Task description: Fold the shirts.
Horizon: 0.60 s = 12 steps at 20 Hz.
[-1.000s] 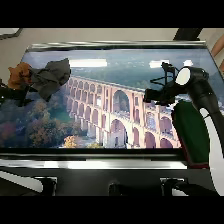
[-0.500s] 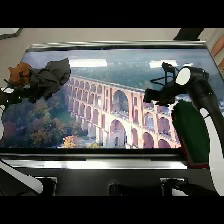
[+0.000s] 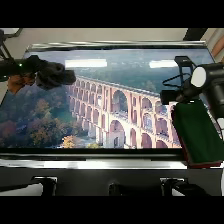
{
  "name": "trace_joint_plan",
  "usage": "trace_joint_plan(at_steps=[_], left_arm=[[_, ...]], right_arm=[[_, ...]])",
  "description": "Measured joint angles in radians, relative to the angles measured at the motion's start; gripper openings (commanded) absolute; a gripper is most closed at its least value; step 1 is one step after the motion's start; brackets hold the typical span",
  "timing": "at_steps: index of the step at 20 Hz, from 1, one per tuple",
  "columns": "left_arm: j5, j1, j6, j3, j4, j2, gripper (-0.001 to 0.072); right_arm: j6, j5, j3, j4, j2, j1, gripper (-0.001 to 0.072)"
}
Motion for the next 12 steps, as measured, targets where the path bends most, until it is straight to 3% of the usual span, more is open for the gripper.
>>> trace_joint_plan(at_steps=[5,9,10,11,12], left_arm=[[-0.066,-0.335,-0.104,-0.197,0.132,0.245,0.0027],[0.025,-0.655,-0.195,-0.390,0.163,0.247,0.0047],[0.053,-0.722,-0.212,-0.417,0.164,0.223,0.0316],[0.076,-0.780,-0.226,-0.431,0.164,0.193,0.0720],[0.087,-0.820,-0.238,-0.432,0.164,0.164,0.0719]], right_arm=[[-0.009,0.009,0.000,-0.052,0.124,0.000,0.0664],[-0.011,0.011,0.000,-0.066,0.204,0.000,0.0664],[-0.011,0.011,0.000,-0.068,0.220,0.000,0.0664],[-0.011,0.011,0.000,-0.068,0.233,0.000,0.0664],[-0.012,0.011,0.000,-0.069,0.243,0.000,0.0664]])
